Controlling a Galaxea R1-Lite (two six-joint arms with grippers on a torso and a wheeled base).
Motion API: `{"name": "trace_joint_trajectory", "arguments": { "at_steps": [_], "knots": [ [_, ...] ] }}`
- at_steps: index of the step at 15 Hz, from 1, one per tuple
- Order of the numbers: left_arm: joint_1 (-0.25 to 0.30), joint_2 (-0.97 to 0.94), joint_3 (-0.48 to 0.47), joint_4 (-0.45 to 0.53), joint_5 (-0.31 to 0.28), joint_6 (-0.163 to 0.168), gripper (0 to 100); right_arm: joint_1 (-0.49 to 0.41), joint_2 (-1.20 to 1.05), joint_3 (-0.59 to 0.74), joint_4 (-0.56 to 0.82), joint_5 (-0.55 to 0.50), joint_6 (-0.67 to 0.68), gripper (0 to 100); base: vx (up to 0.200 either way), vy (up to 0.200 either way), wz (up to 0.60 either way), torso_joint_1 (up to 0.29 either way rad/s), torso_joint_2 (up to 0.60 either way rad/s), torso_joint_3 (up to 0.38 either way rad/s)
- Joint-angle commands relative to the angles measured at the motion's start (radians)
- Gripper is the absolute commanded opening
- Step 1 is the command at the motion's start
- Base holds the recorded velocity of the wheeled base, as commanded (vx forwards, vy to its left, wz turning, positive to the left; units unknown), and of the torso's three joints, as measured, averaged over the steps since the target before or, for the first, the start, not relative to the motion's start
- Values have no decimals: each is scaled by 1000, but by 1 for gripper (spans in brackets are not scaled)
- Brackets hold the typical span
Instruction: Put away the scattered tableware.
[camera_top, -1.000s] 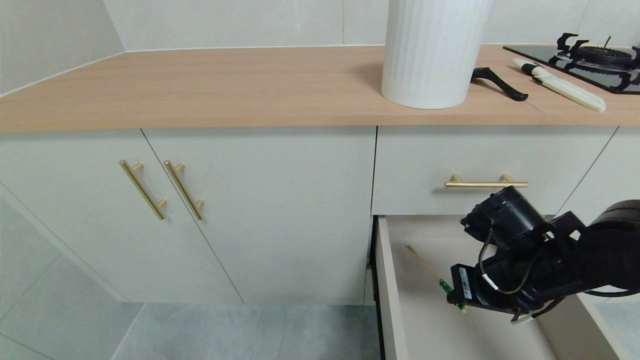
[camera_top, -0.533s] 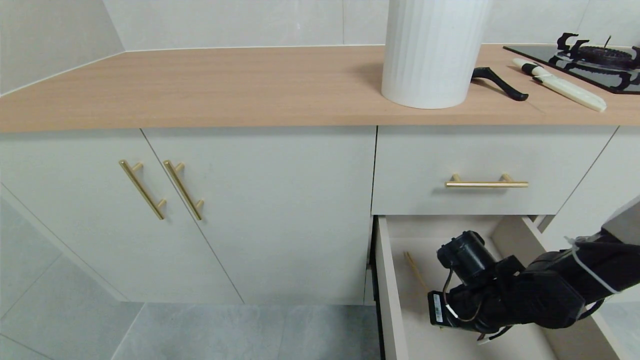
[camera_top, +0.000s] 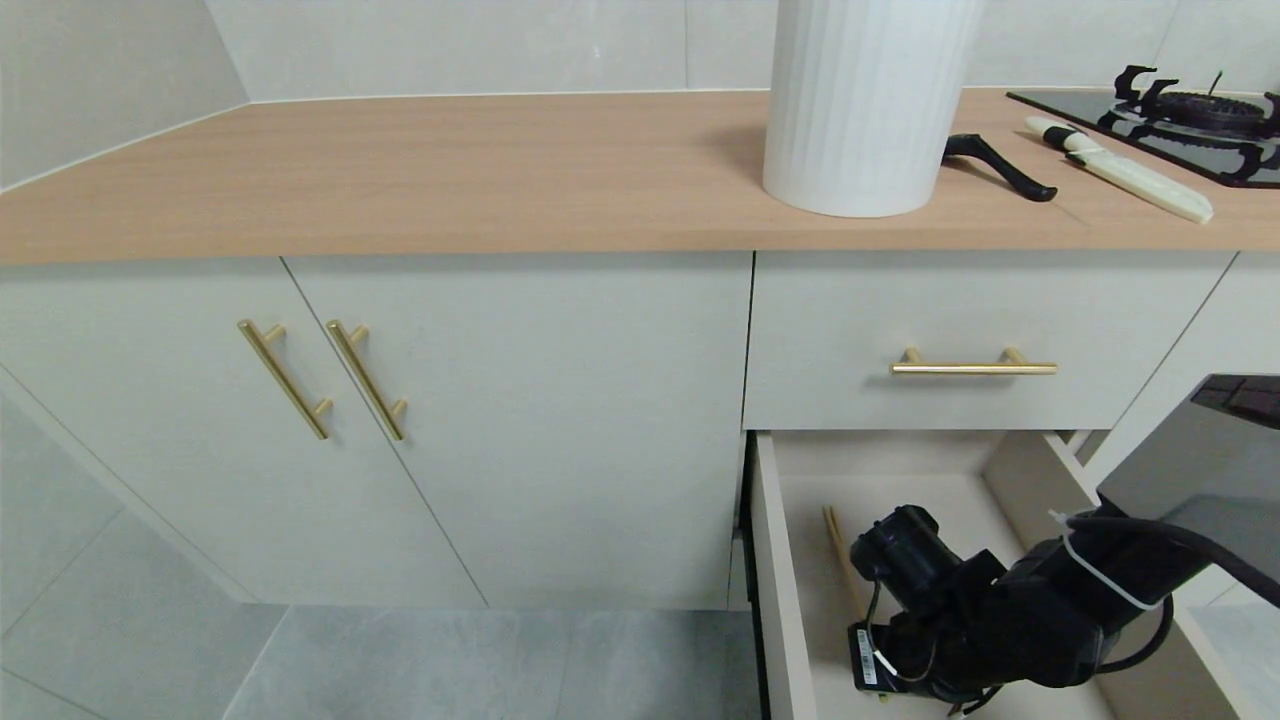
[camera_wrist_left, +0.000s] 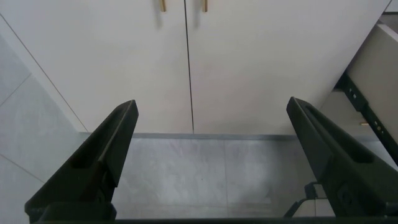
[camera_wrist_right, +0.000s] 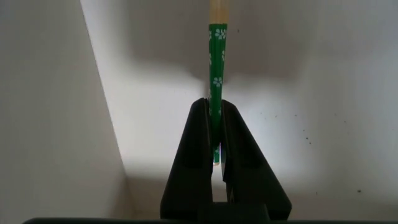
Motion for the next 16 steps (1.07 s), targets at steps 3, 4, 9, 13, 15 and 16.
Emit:
{"name": "trace_joint_trajectory", "arguments": {
  "at_steps": [3, 4, 9, 13, 15, 16],
  "knots": [
    [0, 1, 0, -1, 0, 0, 100, 1, 11, 1, 0, -6, 0, 0, 0, 0, 0, 0, 0, 0],
    [0, 1, 0, -1, 0, 0, 100, 1, 11, 1, 0, -13, 0, 0, 0, 0, 0, 0, 0, 0],
    [0, 1, 0, -1, 0, 0, 100, 3, 0, 2, 0, -16, 0, 100, 0, 0, 0, 0, 0, 0],
    [0, 1, 0, -1, 0, 0, 100, 41, -141, 36, 7, -16, -21, 100, 0, 0, 0, 0, 0, 0],
    [0, 1, 0, -1, 0, 0, 100, 40, -302, 60, 20, -18, -70, 100, 0, 0, 0, 0, 0, 0],
    [0, 1, 0, -1, 0, 0, 100, 35, -412, 59, 70, -38, -106, 100, 0, 0, 0, 0, 0, 0]
  ]
}}
